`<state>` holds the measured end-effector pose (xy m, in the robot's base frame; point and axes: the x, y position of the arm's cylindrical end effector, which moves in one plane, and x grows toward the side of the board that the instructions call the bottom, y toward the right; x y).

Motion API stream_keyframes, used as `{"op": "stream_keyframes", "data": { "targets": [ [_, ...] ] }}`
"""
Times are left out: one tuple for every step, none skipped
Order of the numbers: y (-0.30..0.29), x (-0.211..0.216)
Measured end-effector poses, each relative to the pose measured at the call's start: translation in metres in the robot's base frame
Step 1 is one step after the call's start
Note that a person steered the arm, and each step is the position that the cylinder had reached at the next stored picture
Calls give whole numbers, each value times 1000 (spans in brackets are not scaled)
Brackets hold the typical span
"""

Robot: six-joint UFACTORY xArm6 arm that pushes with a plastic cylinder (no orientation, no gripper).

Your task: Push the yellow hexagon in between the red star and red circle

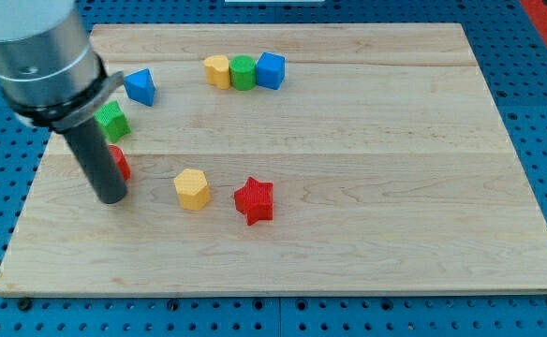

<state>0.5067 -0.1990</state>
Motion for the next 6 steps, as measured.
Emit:
{"op": "stream_keyframes", "data": {
  "targets": [
    [-15,-19],
    [11,-29],
    [9,-7],
    [40,28],
    [91,31],
    [104,31]
  ]
}}
